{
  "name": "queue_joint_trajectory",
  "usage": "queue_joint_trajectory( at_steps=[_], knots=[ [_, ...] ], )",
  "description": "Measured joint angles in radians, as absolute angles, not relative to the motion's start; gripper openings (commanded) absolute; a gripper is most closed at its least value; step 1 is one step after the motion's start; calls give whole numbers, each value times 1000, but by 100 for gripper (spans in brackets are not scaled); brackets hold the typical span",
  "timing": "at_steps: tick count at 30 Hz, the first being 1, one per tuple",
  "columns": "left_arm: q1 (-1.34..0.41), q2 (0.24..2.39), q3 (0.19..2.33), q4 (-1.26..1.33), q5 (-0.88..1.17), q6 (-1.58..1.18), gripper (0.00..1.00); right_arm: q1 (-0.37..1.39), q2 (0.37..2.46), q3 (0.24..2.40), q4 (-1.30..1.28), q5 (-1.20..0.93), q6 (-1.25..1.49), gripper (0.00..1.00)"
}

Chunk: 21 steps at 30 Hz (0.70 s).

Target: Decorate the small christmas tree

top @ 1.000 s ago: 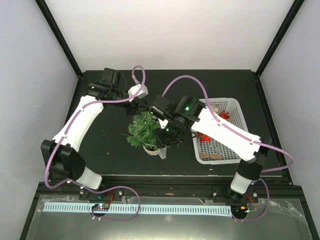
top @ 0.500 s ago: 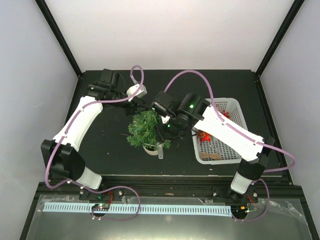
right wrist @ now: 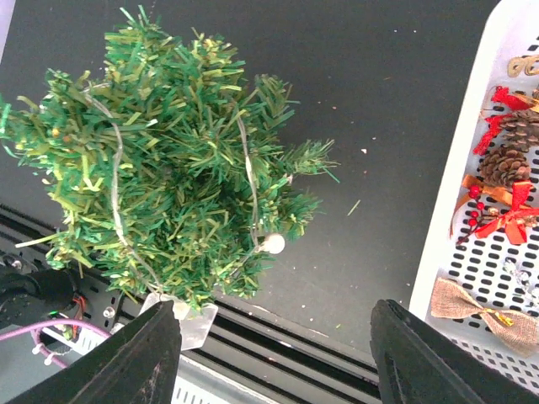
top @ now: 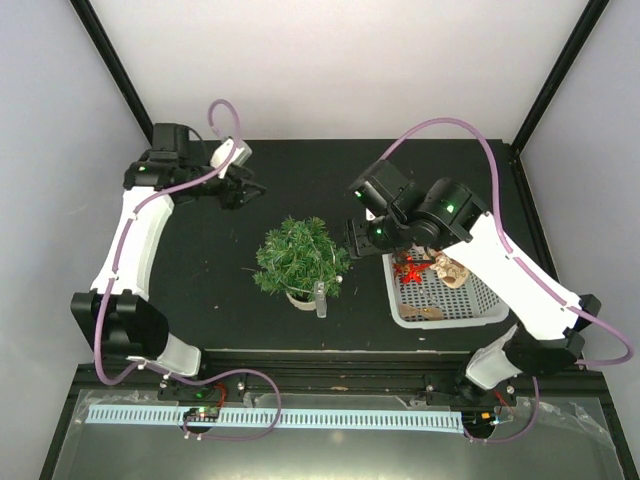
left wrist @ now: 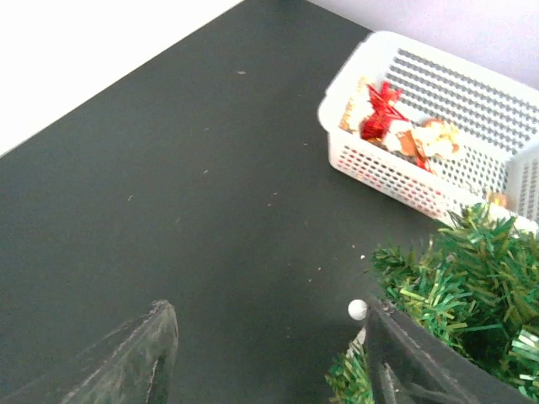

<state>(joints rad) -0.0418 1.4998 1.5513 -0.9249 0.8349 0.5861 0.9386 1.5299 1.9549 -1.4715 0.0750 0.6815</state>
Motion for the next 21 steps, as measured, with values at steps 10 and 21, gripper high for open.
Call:
queue_joint_trajectory(
  at_steps=[10,21],
  knots=[
    [143,1435,1697,-1121,751,633,83,825,1402,1682,-1333,77,651,62],
    [145,1303,1731,-1382,719,744,84,811,1252,1593,-1311,75,745,60]
  ],
)
